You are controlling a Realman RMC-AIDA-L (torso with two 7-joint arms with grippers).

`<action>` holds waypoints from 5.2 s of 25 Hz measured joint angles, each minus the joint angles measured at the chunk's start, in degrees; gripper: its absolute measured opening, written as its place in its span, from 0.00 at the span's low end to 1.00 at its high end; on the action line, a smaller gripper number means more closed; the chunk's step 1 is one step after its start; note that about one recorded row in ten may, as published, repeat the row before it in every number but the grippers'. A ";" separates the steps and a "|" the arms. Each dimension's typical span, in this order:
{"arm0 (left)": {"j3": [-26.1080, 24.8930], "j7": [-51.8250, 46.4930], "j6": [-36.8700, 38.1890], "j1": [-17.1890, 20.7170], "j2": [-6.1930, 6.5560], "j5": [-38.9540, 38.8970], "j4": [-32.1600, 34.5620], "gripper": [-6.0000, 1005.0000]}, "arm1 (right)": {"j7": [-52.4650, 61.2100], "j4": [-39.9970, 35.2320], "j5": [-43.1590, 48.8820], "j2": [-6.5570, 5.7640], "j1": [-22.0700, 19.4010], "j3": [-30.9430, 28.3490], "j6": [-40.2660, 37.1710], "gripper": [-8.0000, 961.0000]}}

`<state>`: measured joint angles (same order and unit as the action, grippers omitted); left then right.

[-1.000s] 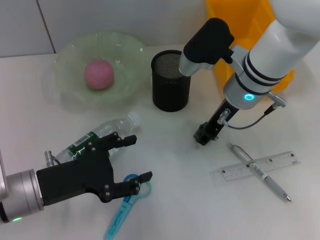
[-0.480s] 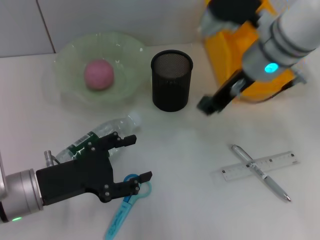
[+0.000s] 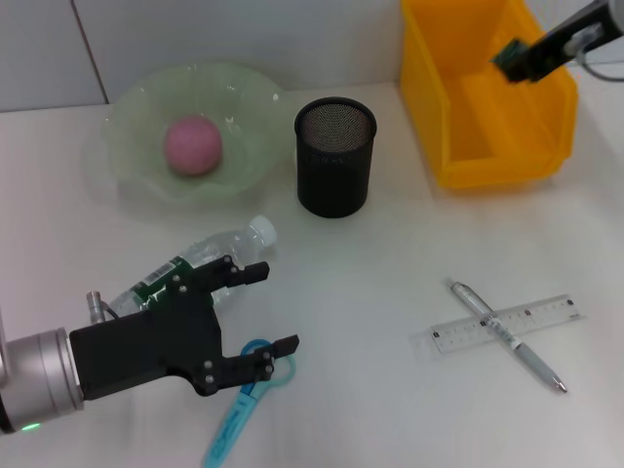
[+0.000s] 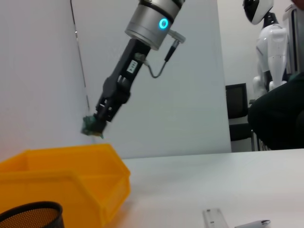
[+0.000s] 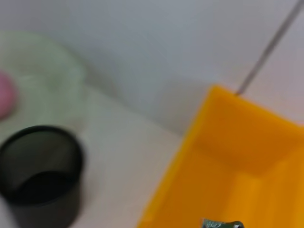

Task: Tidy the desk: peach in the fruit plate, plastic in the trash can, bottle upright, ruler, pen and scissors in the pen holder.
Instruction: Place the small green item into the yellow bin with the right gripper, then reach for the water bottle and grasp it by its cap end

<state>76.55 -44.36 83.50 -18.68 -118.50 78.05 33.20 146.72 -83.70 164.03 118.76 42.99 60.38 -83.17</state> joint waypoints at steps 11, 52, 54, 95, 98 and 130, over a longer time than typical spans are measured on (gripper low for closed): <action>-0.34 -0.22 0.74 0.10 0.10 -0.07 -0.11 0.80 | 0.13 16.62 2.88 0.30 1.70 3.24 19.64 0.32; -8.56 -11.96 2.96 3.39 0.36 0.61 5.12 0.78 | -54.85 24.92 -44.75 -2.19 -14.75 -18.32 -14.00 0.85; -8.69 -16.57 0.59 3.50 0.37 2.80 9.72 0.78 | -58.04 26.49 -45.03 -2.40 -15.38 -19.84 -15.51 0.85; 0.09 -76.54 -19.34 -24.71 -0.28 51.02 16.60 0.74 | -79.77 43.83 -45.46 -4.29 -18.85 -26.11 -12.67 0.85; 0.44 -76.83 -19.94 -24.72 -0.31 51.09 16.37 0.74 | -79.78 43.74 -45.49 -4.24 -18.84 -26.11 -12.82 0.85; 2.44 -78.35 -26.16 -27.13 -0.59 50.27 9.35 0.71 | -79.59 43.45 -45.55 -3.79 -18.15 -25.66 -13.52 0.85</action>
<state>78.99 -122.71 57.34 -45.81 -119.10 128.31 42.55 67.13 -40.25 118.47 114.97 24.85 34.73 -96.69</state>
